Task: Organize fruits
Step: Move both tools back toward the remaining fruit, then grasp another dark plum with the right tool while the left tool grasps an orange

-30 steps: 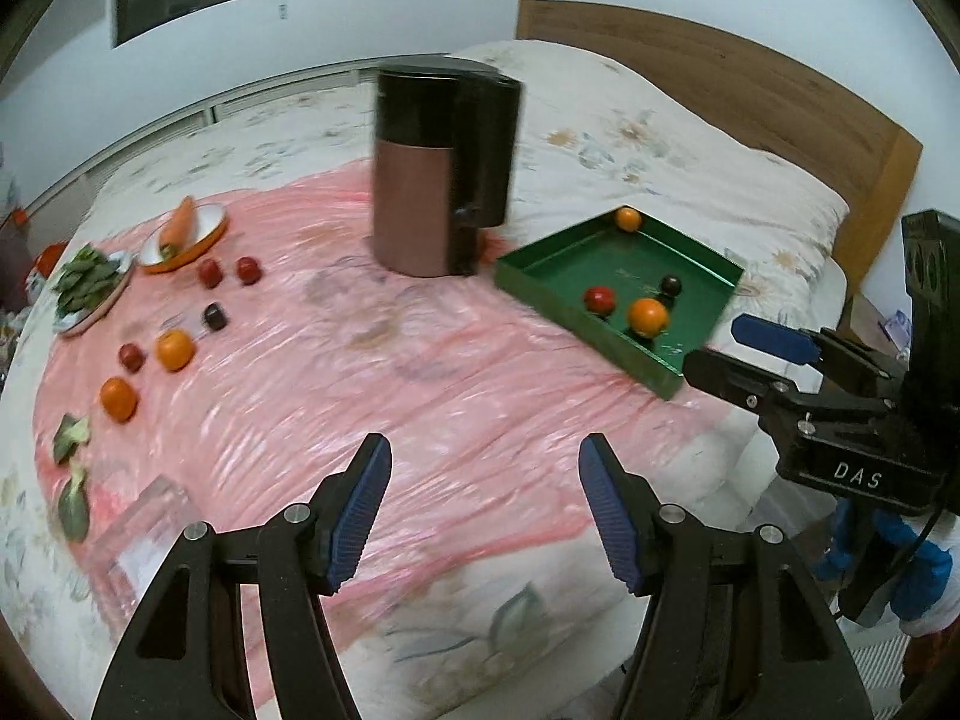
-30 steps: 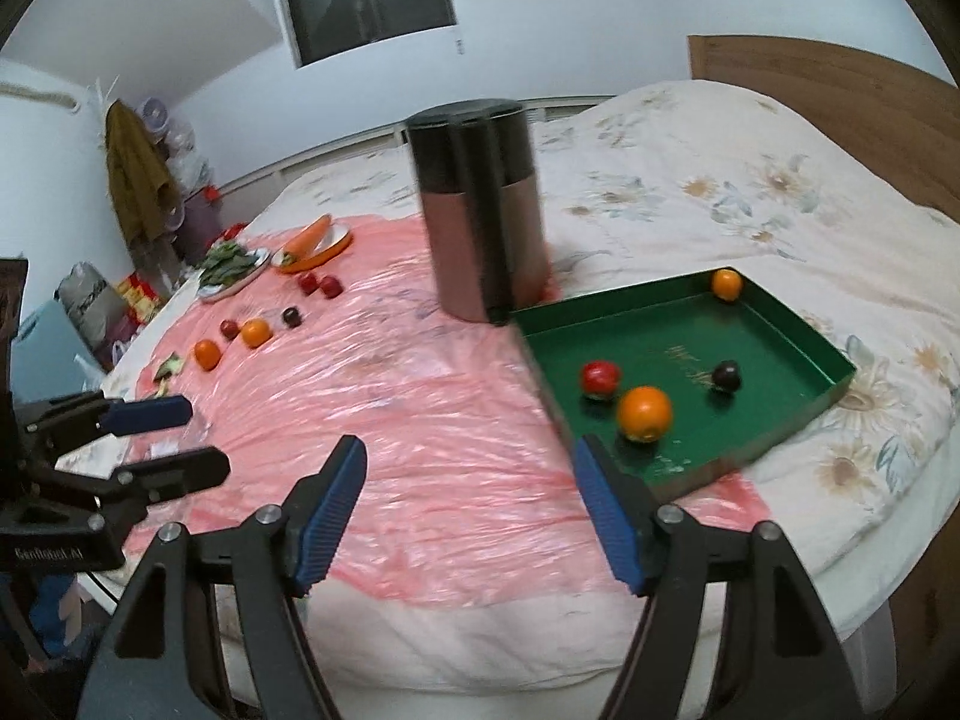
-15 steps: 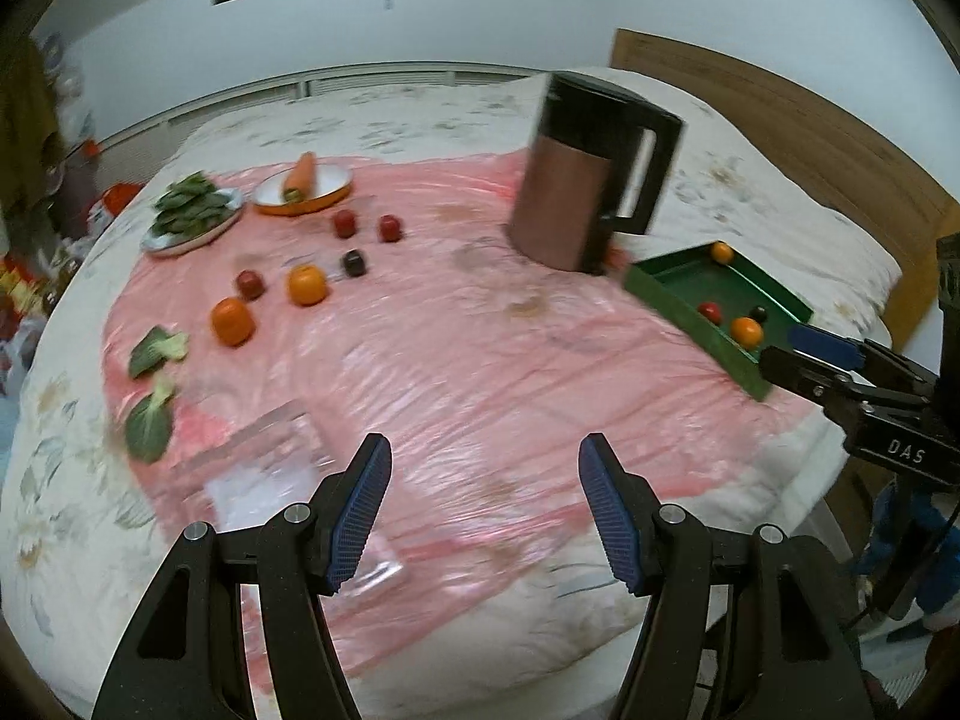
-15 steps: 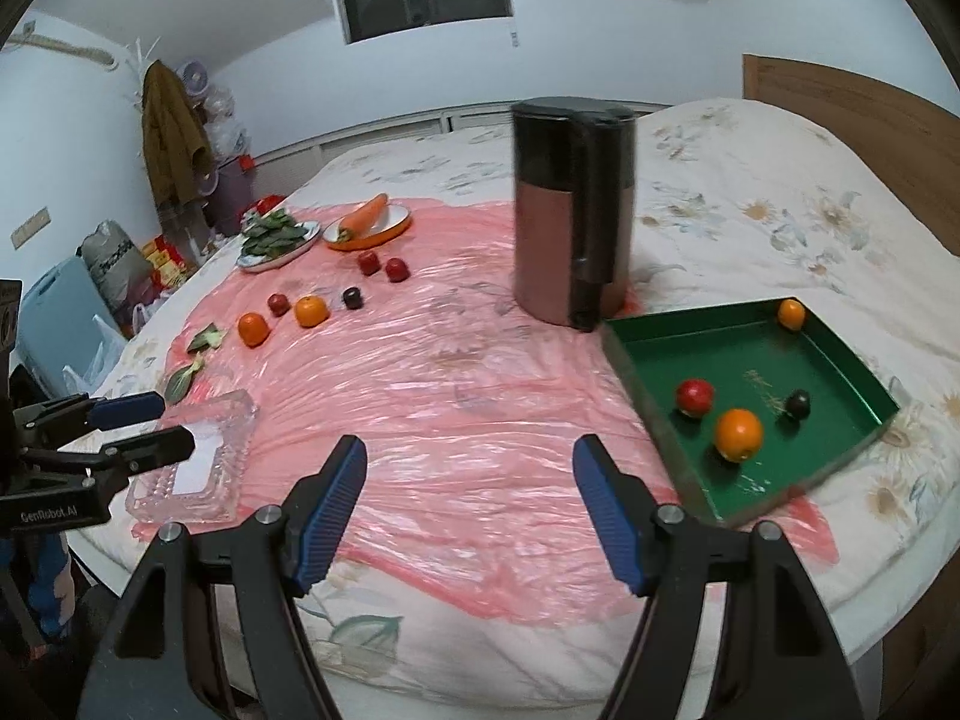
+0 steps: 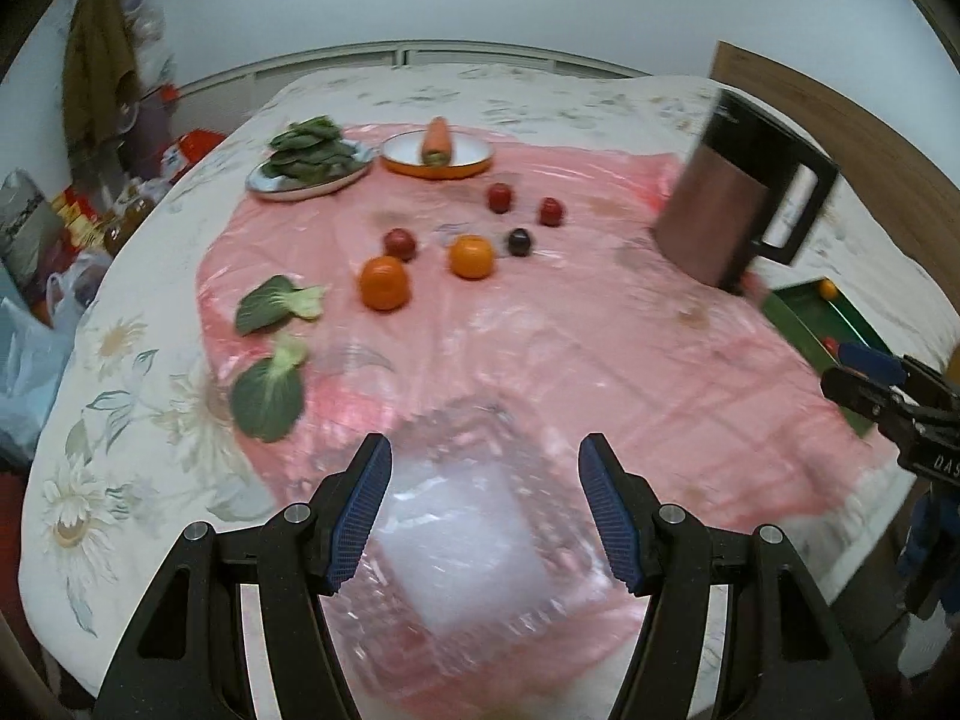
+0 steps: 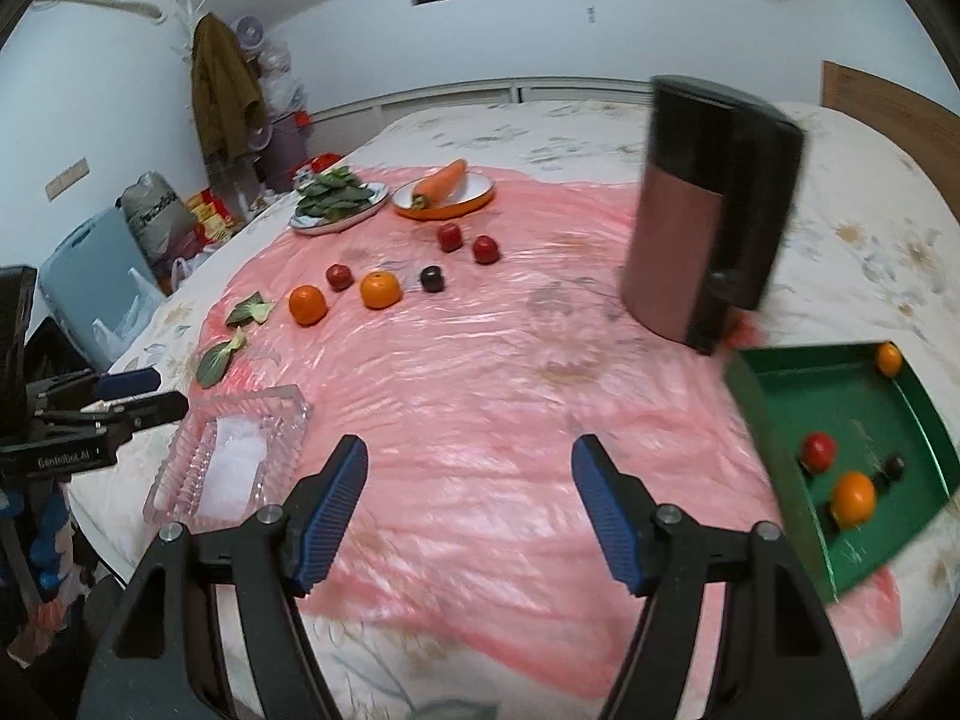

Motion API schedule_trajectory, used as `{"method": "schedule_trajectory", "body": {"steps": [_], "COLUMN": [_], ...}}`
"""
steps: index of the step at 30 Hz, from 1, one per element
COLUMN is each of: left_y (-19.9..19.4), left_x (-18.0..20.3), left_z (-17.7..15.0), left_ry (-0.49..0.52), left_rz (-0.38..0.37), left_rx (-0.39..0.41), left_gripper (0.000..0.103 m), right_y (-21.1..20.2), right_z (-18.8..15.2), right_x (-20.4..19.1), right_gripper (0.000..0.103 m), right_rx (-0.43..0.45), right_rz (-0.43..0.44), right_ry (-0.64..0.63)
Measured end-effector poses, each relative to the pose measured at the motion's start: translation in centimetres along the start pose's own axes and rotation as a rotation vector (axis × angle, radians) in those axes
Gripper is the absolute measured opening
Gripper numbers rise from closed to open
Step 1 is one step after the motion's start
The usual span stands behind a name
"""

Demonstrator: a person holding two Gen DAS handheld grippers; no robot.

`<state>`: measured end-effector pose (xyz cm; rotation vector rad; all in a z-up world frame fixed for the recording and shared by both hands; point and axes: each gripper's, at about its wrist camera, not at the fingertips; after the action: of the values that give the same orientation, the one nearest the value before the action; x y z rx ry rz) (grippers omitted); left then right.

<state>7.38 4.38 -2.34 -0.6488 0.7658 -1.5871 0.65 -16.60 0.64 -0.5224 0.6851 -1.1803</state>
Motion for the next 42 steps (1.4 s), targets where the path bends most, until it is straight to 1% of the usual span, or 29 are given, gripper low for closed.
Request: {"method": "schedule_trajectory", "body": {"steps": [2,5,7,9,10,12,16,20,24,29,31,32,33,35,39,40,41,42], "left_y": [0.9,2.6,4.1,5.4,6.2,7.7,10.6,13.6,16.1,18.1,18.8,19.0,19.3,19.7,20.0,20.0,20.1,20.1], "left_x": [-1.1,-2.4,-3.1,-3.6,-3.8,-4.2,-4.7,-4.5,-4.2,-4.2,-4.1,-4.1,-4.1,-4.0,-4.1,-4.1,-4.1,-4.1], "left_z": [0.7,1.9,2.8,3.6,4.2,5.4,7.3,8.7,9.6,9.8,9.8,9.7,9.6,9.5,9.2,9.2,9.2,9.2], "left_ry": [-0.012,-0.024,-0.030,-0.038,-0.038,-0.034,-0.045,-0.018,0.018,0.034,0.041,0.043,0.046,0.050,0.048,0.050,0.052,0.054], "left_rz": [0.009,0.017,0.020,0.014,0.013,0.008,0.003,0.019,0.045,0.056,0.056,0.055,0.054,0.053,0.050,0.049,0.050,0.051], "left_rx": [-0.007,-0.022,-0.037,-0.053,-0.059,-0.069,-0.090,-0.107,-0.121,-0.142,-0.153,-0.158,-0.163,-0.172,-0.177,-0.177,-0.178,-0.180], "left_gripper": [0.059,0.059,0.059,0.058,0.058,0.058,0.056,0.055,0.055,0.054,0.052,0.050,0.049,0.046,0.045,0.044,0.041,0.041], "right_y": [1.5,3.9,5.8,7.7,8.4,10.6,14.4,18.1,21.5,24.4,25.4,26.0,26.4,27.2,28.7,29.0,29.4,29.7], "right_z": [0.8,2.0,3.0,4.1,4.5,5.9,8.1,9.8,11.2,12.6,13.1,13.3,13.5,13.6,13.7,13.5,13.4,13.2], "right_x": [-0.1,-0.2,-0.2,-0.2,-0.1,-0.2,-0.4,-0.4,0.3,1.3,1.4,1.4,1.3,1.1,1.0,1.1,1.1,1.1], "right_gripper": [0.077,0.076,0.073,0.052,0.049,0.036,0.035,0.035,0.029,0.027,0.022,0.017,0.014,0.014,0.013,0.012,0.006,0.003], "right_rx": [-0.015,-0.039,-0.052,-0.068,-0.073,-0.081,-0.097,-0.112,-0.128,-0.130,-0.132,-0.136,-0.140,-0.149,-0.178,-0.183,-0.194,-0.204], "right_rz": [0.019,0.039,0.054,0.067,0.073,0.091,0.105,0.104,0.092,0.079,0.082,0.087,0.091,0.095,0.091,0.091,0.087,0.084], "right_ry": [-0.010,-0.019,-0.028,-0.036,-0.038,-0.045,-0.059,-0.069,-0.061,-0.046,-0.050,-0.054,-0.059,-0.065,-0.069,-0.069,-0.071,-0.072]}}
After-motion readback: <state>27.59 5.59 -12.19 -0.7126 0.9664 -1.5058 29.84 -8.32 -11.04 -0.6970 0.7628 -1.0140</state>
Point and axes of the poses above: each gripper's, at about its wrist camera, not at the fingertips, and y roughly the way its jaws point, x to its right, z to its top, and after that the axes turned 8 degrees about z, right-handed
